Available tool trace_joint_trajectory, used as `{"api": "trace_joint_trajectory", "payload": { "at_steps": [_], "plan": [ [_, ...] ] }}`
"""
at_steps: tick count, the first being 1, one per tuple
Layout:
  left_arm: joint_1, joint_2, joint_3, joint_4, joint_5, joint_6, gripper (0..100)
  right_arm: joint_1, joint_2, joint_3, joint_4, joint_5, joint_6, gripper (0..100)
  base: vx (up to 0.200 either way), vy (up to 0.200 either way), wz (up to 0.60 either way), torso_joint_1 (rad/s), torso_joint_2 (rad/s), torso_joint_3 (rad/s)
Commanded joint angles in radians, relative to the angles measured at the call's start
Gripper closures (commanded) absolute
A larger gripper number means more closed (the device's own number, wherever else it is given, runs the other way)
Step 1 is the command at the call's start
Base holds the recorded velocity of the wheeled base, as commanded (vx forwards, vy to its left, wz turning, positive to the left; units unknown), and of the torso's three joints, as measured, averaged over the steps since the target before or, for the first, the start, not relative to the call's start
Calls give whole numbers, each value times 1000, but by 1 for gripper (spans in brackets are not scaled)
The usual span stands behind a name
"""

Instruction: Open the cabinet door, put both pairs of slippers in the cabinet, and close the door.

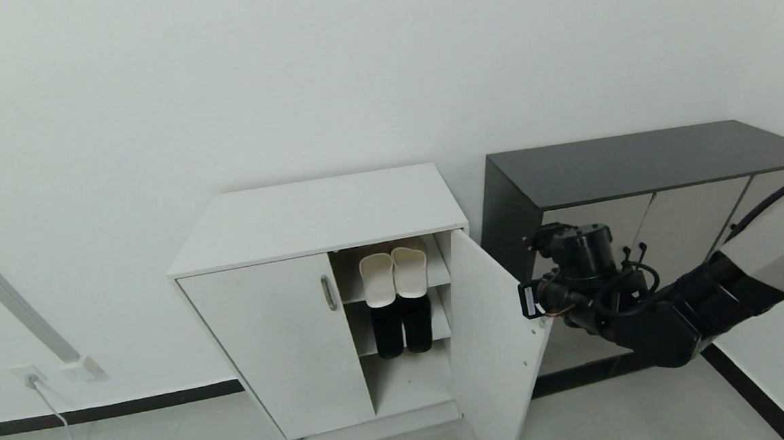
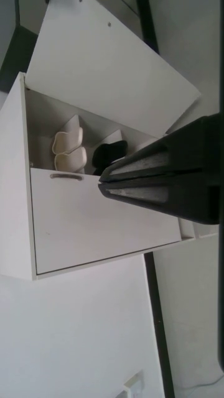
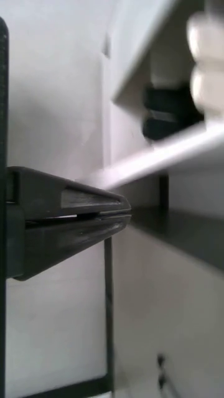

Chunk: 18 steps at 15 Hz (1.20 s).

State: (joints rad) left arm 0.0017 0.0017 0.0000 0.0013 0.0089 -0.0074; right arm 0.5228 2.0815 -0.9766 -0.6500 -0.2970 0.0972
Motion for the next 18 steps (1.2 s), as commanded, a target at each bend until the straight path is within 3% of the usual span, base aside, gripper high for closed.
{"api": "trace_joint_trajectory", "payload": {
  "at_steps": [1, 5, 12, 18],
  "plan": [
    [0, 0, 0, 0, 0, 0, 100, 83, -41, 38, -23, -24, 1, 100, 0, 0, 0, 0, 0, 0],
    [0, 0, 0, 0, 0, 0, 100, 123, -58, 96, -152, -24, -16, 100, 0, 0, 0, 0, 0, 0],
    [0, 0, 0, 0, 0, 0, 100, 138, -70, 128, -191, -19, -40, 100, 0, 0, 0, 0, 0, 0],
    [0, 0, 0, 0, 0, 0, 100, 152, -72, 154, -201, 33, -37, 100, 0, 0, 600, 4, 2, 2]
  ]
}}
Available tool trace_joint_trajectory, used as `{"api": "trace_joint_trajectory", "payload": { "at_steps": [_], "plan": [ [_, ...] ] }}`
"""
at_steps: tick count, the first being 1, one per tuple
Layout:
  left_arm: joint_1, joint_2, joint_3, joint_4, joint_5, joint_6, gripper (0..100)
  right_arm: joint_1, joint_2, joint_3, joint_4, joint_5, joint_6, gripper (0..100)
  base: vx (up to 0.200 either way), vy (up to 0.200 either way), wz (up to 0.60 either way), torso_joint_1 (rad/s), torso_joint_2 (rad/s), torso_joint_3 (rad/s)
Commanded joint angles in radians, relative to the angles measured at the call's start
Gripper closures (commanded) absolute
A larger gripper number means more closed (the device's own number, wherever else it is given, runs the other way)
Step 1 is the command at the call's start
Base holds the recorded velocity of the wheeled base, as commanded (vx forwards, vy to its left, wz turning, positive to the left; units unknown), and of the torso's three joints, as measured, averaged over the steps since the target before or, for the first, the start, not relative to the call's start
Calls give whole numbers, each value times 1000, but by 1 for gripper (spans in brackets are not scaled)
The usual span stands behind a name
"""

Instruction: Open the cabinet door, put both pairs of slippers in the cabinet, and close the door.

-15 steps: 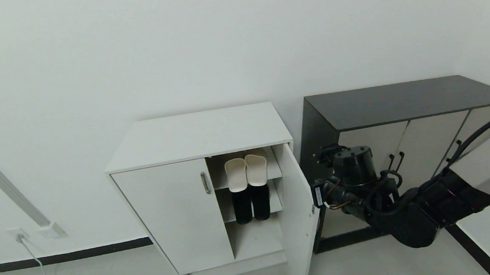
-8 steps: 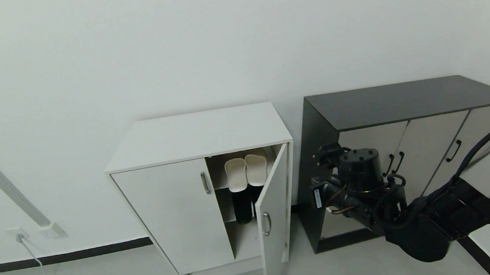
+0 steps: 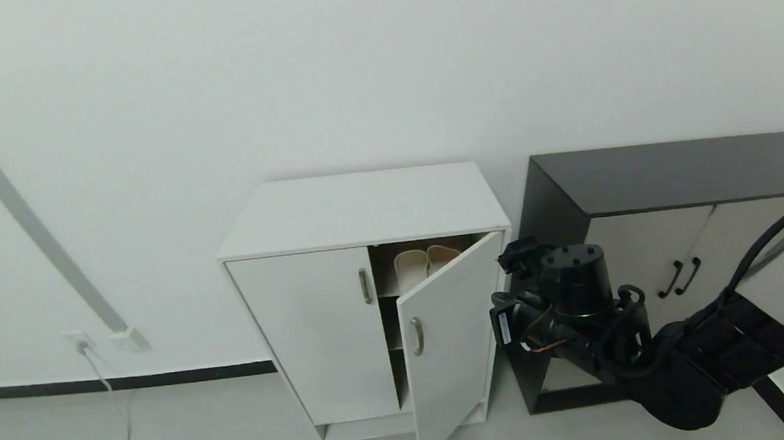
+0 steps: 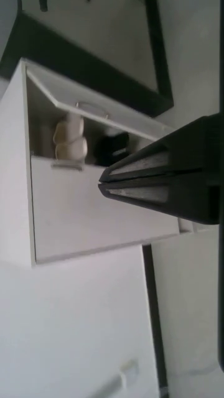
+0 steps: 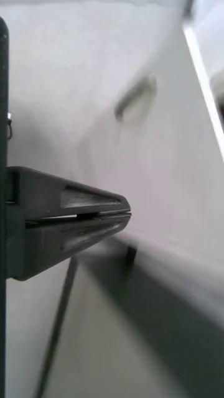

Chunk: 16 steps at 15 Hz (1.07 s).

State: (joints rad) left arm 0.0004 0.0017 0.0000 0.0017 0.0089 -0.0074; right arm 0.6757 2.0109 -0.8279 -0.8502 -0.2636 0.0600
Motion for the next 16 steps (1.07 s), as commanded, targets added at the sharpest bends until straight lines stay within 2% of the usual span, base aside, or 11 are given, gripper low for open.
{"api": "trace_joint_trajectory", "payload": {
  "at_steps": [1, 7, 9, 13, 16],
  "plan": [
    [1, 0, 0, 0, 0, 0, 100, -1, -1, 13, -1, 9, 0, 100, 0, 0, 0, 0, 0, 0],
    [1, 0, 0, 0, 0, 1, 100, 5, -1, 56, -32, 37, -2, 100, 0, 0, 0, 0, 0, 0],
    [1, 0, 0, 0, 2, 3, 100, 8, -11, 115, -69, 122, -3, 100, 0, 0, 0, 0, 0, 0],
    [1, 0, 0, 0, 0, 3, 100, 10, -11, 159, -75, 188, -5, 100, 0, 0, 0, 0, 0, 0],
    [1, 0, 0, 0, -1, 3, 100, 10, -6, 179, -79, 201, -31, 100, 200, 0, 0, -6, -1, 2]
  ]
}}
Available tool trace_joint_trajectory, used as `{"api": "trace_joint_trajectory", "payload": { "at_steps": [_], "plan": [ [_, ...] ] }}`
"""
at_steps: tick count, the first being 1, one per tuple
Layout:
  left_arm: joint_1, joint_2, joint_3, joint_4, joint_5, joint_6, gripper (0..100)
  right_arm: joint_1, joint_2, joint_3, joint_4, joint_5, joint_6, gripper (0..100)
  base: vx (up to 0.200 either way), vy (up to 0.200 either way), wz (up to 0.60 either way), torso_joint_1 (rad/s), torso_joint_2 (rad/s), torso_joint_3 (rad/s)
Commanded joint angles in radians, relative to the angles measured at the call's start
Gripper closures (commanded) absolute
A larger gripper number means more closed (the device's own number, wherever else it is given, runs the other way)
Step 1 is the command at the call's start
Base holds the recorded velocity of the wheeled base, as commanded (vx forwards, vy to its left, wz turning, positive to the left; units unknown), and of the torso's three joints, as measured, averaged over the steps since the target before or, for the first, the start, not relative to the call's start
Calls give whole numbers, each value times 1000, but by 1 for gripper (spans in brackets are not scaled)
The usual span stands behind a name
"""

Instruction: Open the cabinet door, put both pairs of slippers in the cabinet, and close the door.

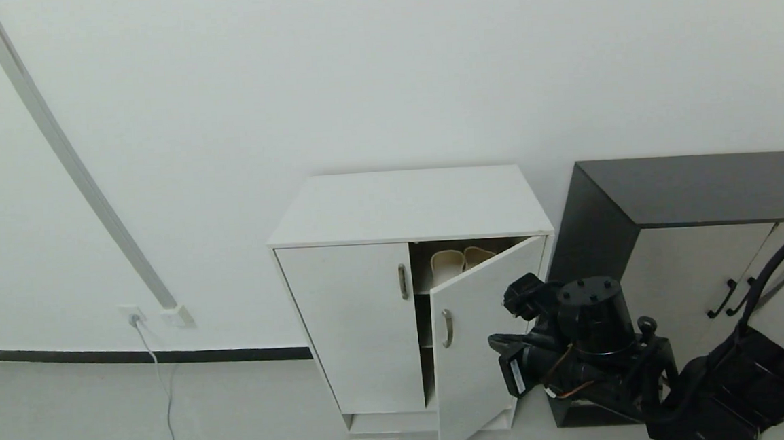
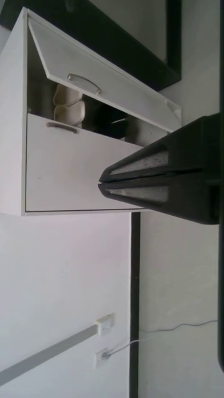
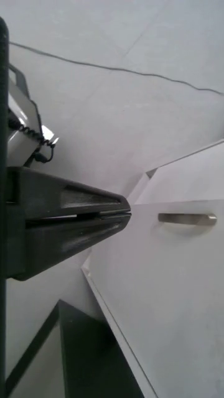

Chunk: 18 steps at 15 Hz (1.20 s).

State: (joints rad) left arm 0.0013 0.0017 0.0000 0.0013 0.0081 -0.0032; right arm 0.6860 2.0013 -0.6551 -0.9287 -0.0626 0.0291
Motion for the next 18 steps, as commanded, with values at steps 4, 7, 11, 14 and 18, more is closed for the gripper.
{"api": "trace_joint_trajectory", "payload": {
  "at_steps": [4, 7, 11, 14, 18],
  "plan": [
    [0, 0, 0, 0, 0, 0, 100, 1, 11, 6, 1, 0, -2, 100, 200, 0, 0, 6, 4, 4],
    [0, 0, 0, 0, 0, -3, 100, 0, 28, 2, -1, 0, -2, 100, 133, 0, 0, 3, 2, 3],
    [0, 0, 0, 0, 0, -3, 100, 0, 71, -3, -42, -6, -3, 100, 0, 0, 0, 0, 0, 0],
    [0, 0, 0, 0, 0, -3, 100, 0, 116, -31, -58, -11, -3, 100, 0, 0, 0, 0, 0, 0],
    [0, 0, 0, 0, 0, -3, 100, -2, 189, -67, -133, -14, -3, 100, 0, 0, 0, 0, 0, 0]
  ]
}}
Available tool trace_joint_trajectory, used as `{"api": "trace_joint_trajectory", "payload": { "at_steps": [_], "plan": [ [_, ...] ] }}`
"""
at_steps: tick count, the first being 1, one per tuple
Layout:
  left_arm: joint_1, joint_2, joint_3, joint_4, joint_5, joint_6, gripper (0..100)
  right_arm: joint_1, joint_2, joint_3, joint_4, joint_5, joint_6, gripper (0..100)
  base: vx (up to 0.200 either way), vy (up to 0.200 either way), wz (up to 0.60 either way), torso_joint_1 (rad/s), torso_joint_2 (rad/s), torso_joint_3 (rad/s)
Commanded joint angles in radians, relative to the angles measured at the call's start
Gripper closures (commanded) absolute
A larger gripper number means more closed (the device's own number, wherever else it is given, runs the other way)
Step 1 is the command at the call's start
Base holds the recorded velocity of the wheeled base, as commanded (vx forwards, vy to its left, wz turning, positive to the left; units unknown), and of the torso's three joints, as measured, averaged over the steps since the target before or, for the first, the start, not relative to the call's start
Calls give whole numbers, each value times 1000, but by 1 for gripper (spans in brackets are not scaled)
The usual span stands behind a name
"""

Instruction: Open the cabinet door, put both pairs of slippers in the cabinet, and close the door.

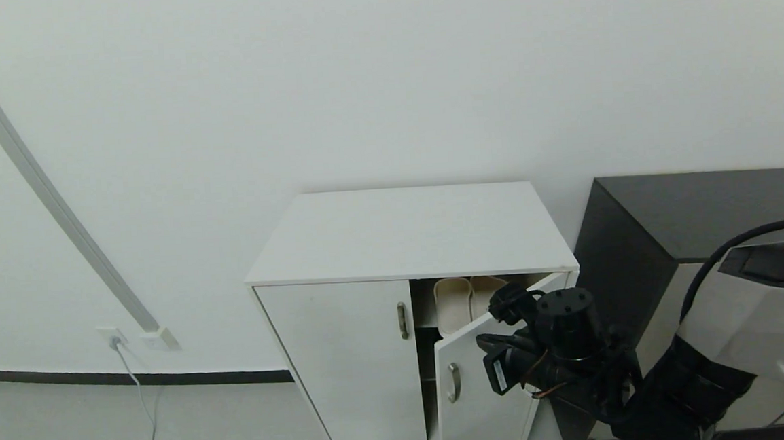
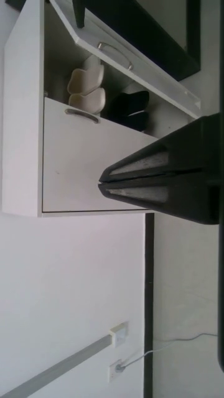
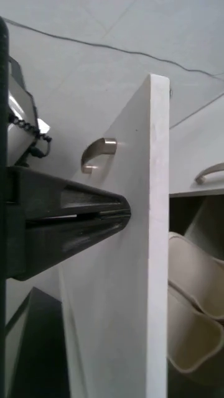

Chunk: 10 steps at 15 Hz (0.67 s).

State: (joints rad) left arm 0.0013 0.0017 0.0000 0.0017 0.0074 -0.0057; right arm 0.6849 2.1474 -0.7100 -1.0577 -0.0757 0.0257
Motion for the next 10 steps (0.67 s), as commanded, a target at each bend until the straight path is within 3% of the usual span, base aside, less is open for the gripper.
{"api": "trace_joint_trajectory", "payload": {
  "at_steps": [1, 10],
  "plan": [
    [0, 0, 0, 0, 0, 0, 100, -1, 45, -17, -10, -2, -3, 100, 0, 0, 0, 0, 0, 0],
    [0, 0, 0, 0, 0, 0, 100, -18, 97, -101, -12, -41, -1, 100, 0, 0, 0, 0, 0, 0]
  ]
}}
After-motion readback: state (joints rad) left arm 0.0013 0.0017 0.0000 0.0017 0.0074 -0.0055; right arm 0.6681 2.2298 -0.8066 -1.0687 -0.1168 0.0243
